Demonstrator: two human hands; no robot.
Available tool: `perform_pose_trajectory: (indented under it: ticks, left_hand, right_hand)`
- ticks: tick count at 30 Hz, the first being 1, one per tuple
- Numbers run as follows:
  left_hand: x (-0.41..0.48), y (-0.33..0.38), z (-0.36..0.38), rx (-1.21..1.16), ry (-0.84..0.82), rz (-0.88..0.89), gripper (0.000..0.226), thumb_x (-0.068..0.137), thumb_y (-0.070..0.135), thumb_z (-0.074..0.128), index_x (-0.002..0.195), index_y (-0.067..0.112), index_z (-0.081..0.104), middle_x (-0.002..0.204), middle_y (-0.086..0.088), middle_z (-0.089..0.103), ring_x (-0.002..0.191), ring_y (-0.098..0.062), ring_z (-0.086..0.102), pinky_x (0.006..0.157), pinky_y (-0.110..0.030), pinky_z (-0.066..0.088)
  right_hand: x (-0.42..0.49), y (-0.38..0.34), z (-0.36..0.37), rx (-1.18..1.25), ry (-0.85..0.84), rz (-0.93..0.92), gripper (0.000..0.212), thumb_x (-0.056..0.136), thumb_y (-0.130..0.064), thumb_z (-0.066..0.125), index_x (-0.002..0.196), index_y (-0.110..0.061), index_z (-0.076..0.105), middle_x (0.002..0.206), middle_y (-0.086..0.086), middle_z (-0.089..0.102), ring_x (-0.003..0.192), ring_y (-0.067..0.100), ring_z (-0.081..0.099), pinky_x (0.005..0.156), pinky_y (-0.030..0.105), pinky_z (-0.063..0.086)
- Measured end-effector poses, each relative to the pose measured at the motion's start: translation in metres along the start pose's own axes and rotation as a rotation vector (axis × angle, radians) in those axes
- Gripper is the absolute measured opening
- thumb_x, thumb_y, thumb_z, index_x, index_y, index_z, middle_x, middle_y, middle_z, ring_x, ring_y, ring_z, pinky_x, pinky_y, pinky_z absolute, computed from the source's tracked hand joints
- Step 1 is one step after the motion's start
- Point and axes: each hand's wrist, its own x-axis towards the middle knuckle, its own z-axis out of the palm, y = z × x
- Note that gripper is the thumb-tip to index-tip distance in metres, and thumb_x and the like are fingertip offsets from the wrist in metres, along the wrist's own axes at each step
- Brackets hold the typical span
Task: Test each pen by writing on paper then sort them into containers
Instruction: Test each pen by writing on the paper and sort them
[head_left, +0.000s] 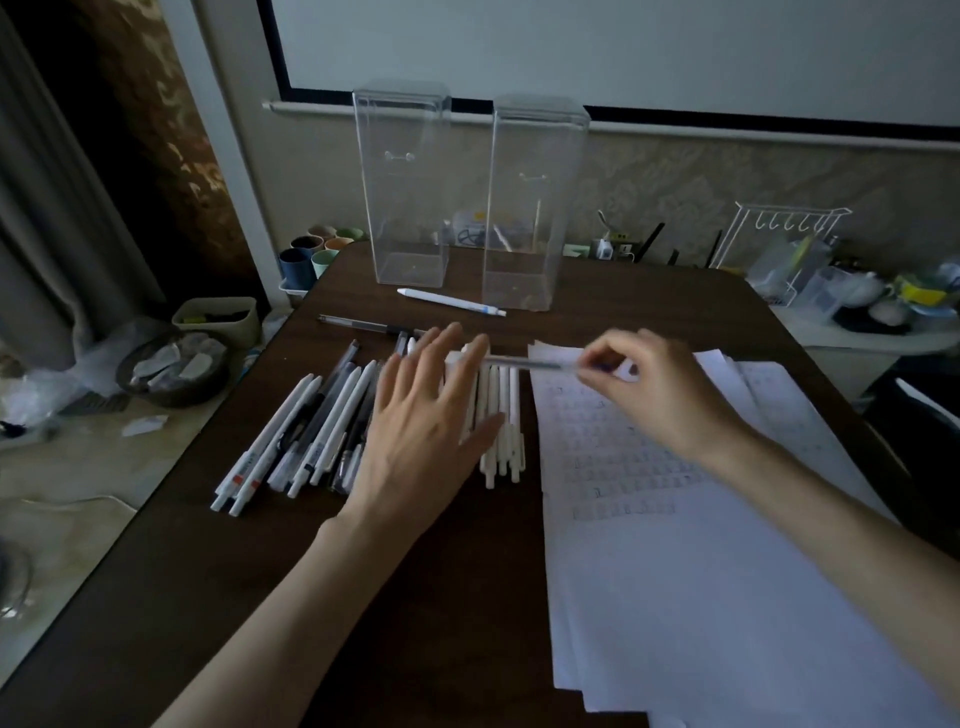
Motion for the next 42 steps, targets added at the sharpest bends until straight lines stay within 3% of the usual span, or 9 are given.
perform_pose_trajectory:
  ticks: [6, 10, 15, 19, 24, 28, 34, 37, 42]
  left_hand:
    - [-0.002, 0.023, 0.002, 0.075, -0.074, 0.29, 0.047, 0.089, 0.048, 0.039, 0.12, 0.019, 0.06, 0.122, -0.005, 0.059, 0.121, -0.024, 0.046, 0.108, -0.047, 0.024]
    - [-0.003, 0.054, 0.01, -0.014, -0.073, 0.411, 0.037, 0.092, 0.035, 0.039, 0.097, 0.012, 0.068, 0.084, -0.001, 0.066, 0.074, -0.02, 0.063, 0.073, -0.034, 0.051]
    - [-0.001, 0.088, 0.026, -0.127, -0.134, 0.302, 0.024, 0.093, 0.011, 0.05, 0.114, 0.001, 0.057, 0.088, -0.009, 0.059, 0.066, -0.024, 0.059, 0.049, -0.029, 0.042]
    - [-0.009, 0.102, 0.035, -0.28, -0.185, 0.314, 0.028, 0.098, 0.026, 0.037, 0.109, 0.008, 0.054, 0.09, -0.003, 0.055, 0.075, -0.016, 0.051, 0.063, -0.025, 0.037]
    - [-0.017, 0.1, 0.03, -0.295, -0.191, 0.345, 0.029, 0.097, 0.037, 0.029, 0.089, 0.017, 0.048, 0.066, 0.015, 0.038, 0.046, -0.009, 0.033, 0.042, -0.022, 0.028]
    - [-0.018, 0.098, 0.027, -0.311, -0.212, 0.299, 0.031, 0.095, 0.048, 0.027, 0.089, 0.024, 0.046, 0.053, 0.011, 0.035, 0.041, -0.016, 0.04, 0.038, -0.024, 0.028]
    - [-0.016, 0.1, 0.024, -0.255, -0.159, 0.222, 0.04, 0.091, 0.062, 0.024, 0.096, 0.025, 0.039, 0.047, 0.009, 0.036, 0.035, -0.011, 0.04, 0.034, -0.026, 0.033]
    - [-0.018, 0.104, 0.017, -0.227, -0.13, 0.237, 0.047, 0.092, 0.062, 0.026, 0.11, 0.022, 0.044, 0.055, 0.014, 0.039, 0.041, -0.007, 0.049, 0.032, -0.025, 0.038]
    - [-0.031, 0.111, 0.019, -0.108, -0.217, 0.469, 0.054, 0.092, 0.06, 0.031, 0.128, 0.026, 0.052, 0.078, 0.006, 0.052, 0.067, -0.011, 0.052, 0.048, -0.022, 0.035]
  right_hand:
    - [-0.074, 0.015, -0.043, 0.228, -0.007, 0.091, 0.013, 0.083, -0.01, 0.068, 0.082, -0.023, 0.068, 0.084, -0.009, 0.067, 0.083, 0.003, 0.059, 0.072, 0.01, 0.043]
    - [-0.088, 0.024, -0.052, 0.636, 0.135, 0.194, 0.017, 0.084, 0.001, 0.063, 0.079, -0.016, 0.065, 0.075, 0.0, 0.069, 0.075, 0.011, 0.064, 0.07, 0.019, 0.046]
    - [-0.092, 0.024, -0.039, 1.003, 0.229, 0.266, 0.014, 0.077, -0.016, 0.061, 0.07, -0.027, 0.067, 0.065, -0.001, 0.062, 0.066, 0.011, 0.057, 0.068, 0.026, 0.043]
    - [-0.102, 0.023, -0.026, 0.909, 0.052, 0.235, 0.002, 0.077, -0.019, 0.063, 0.078, -0.018, 0.065, 0.066, -0.002, 0.063, 0.068, 0.009, 0.061, 0.069, 0.019, 0.049]
    - [-0.102, 0.024, -0.025, 0.897, -0.049, 0.176, 0.008, 0.081, -0.015, 0.061, 0.079, -0.007, 0.061, 0.067, 0.002, 0.064, 0.068, 0.012, 0.063, 0.071, 0.02, 0.05]
    - [-0.103, 0.023, -0.025, 0.929, -0.068, 0.148, 0.011, 0.082, -0.014, 0.058, 0.077, -0.004, 0.057, 0.062, 0.0, 0.061, 0.063, 0.006, 0.059, 0.065, 0.014, 0.046]
    - [-0.102, 0.03, -0.024, 0.931, -0.012, 0.13, 0.013, 0.082, -0.027, 0.057, 0.078, -0.019, 0.067, 0.07, 0.001, 0.064, 0.07, 0.016, 0.062, 0.07, 0.024, 0.047]
    - [-0.1, 0.036, -0.028, 0.989, 0.136, 0.183, 0.026, 0.086, -0.021, 0.045, 0.082, -0.011, 0.069, 0.071, 0.009, 0.069, 0.069, 0.023, 0.065, 0.062, 0.025, 0.047]
    - [-0.098, 0.042, -0.031, 0.583, 0.361, 0.253, 0.024, 0.084, -0.014, 0.069, 0.067, -0.008, 0.053, 0.052, -0.003, 0.06, 0.05, 0.001, 0.053, 0.053, 0.01, 0.039]
